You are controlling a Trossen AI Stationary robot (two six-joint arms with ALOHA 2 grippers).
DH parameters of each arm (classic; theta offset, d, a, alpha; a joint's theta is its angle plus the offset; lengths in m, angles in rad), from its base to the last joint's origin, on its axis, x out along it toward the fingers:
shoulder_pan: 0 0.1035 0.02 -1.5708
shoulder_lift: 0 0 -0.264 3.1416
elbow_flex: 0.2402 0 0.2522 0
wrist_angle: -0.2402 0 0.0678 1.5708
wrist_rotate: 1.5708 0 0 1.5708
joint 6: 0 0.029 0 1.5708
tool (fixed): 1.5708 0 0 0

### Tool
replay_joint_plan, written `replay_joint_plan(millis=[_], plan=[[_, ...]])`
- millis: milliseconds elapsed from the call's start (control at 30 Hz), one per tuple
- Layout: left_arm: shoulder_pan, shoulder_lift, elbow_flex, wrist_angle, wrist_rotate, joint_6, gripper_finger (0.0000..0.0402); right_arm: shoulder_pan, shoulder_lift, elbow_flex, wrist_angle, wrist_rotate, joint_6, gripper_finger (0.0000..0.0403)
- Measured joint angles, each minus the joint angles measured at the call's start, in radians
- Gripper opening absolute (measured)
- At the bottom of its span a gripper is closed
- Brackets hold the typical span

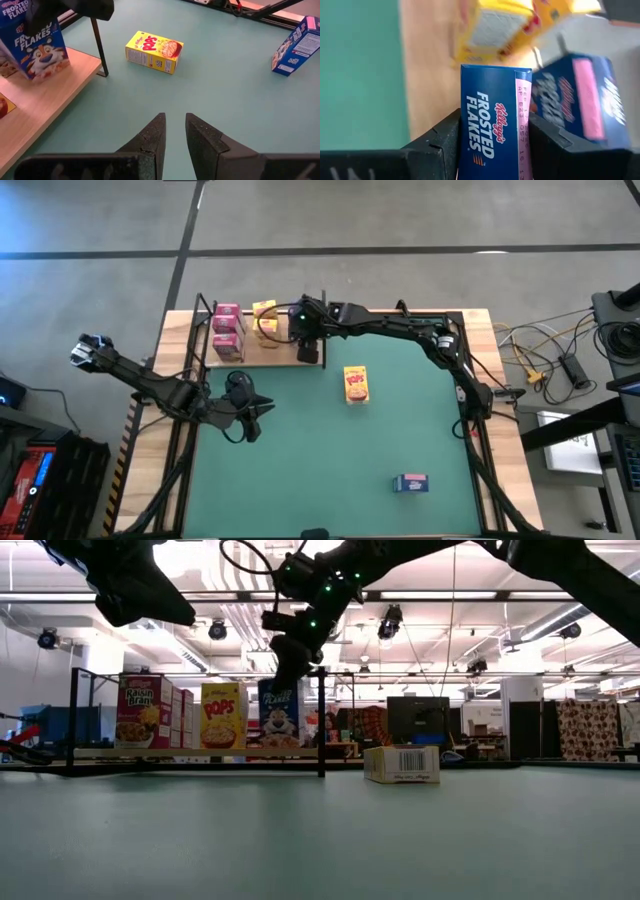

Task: Stack cereal on shelf
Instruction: Put the top blue cereal box on the shelf aligned with the blue cereal box

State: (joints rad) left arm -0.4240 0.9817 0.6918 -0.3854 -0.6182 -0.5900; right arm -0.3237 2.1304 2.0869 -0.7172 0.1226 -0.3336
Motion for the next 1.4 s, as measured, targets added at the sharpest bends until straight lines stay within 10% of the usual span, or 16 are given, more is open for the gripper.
replay_joint_plan(millis=[1400], plan=[[0.000,0.000,0.000,-0.029,0.000,-0.030,0.0057,-0.044,0.000,0.000,0.042,-0.071,0.040,0.0196]])
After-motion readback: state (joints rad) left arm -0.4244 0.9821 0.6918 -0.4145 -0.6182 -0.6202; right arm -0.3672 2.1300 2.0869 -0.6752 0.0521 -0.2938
